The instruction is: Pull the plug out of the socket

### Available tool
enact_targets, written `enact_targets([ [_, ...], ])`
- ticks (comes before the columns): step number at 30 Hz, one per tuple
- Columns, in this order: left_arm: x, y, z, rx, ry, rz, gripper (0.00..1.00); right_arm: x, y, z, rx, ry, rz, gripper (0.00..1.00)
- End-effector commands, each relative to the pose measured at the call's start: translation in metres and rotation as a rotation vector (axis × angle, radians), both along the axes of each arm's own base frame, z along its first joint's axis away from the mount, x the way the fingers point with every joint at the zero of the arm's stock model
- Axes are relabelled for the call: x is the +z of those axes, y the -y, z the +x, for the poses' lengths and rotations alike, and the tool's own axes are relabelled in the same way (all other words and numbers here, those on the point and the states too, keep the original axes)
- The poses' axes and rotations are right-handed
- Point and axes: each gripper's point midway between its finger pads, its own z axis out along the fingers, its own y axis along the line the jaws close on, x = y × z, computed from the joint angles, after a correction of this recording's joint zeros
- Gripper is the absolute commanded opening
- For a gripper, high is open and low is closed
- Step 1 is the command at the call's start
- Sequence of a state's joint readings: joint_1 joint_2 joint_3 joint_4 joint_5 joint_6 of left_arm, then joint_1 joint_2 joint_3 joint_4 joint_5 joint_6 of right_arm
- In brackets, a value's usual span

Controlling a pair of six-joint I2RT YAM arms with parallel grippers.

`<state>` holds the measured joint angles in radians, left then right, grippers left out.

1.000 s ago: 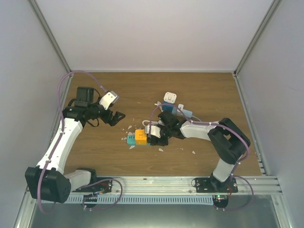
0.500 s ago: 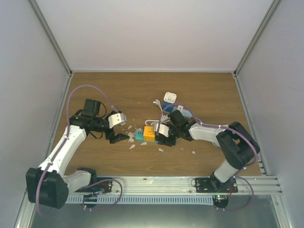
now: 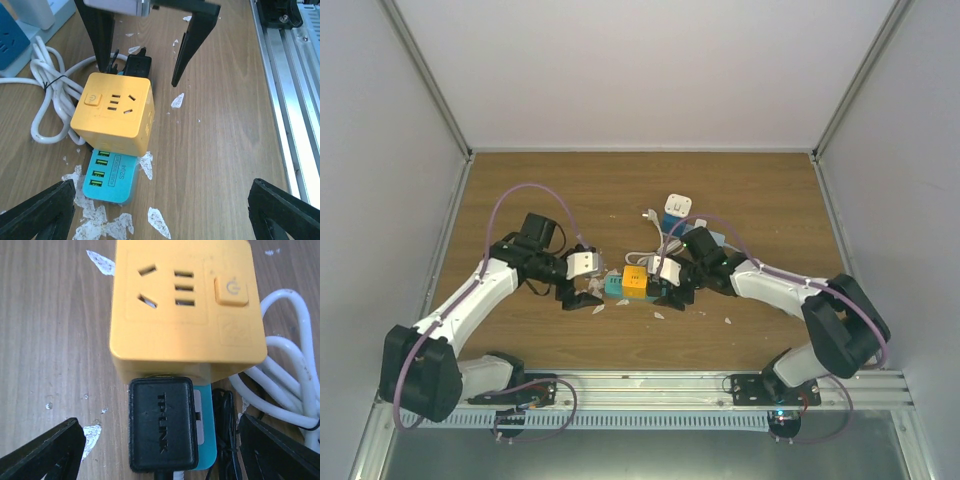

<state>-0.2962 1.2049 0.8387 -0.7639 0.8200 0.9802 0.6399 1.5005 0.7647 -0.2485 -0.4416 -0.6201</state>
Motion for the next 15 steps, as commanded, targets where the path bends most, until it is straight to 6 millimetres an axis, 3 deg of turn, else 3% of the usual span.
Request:
enact_targets([
  [1,-0.008,0.011,0.004,-0.049,0.06,0.009,0.94,0.019,-0.002,-0.006,0.03,0.008,0.044,0.84],
  [7,-0.013,0.032,0.009,-0.112,0.073,0.029,0.92,0.023,-0.006,-0.002,0.058,0.038,0.056,0.79],
  [15,-0.02,0.052,0.019,-0.152,0.129,0.031,0.91,0.02,-0.011,0.005,0.036,0.036,0.071,0.61],
])
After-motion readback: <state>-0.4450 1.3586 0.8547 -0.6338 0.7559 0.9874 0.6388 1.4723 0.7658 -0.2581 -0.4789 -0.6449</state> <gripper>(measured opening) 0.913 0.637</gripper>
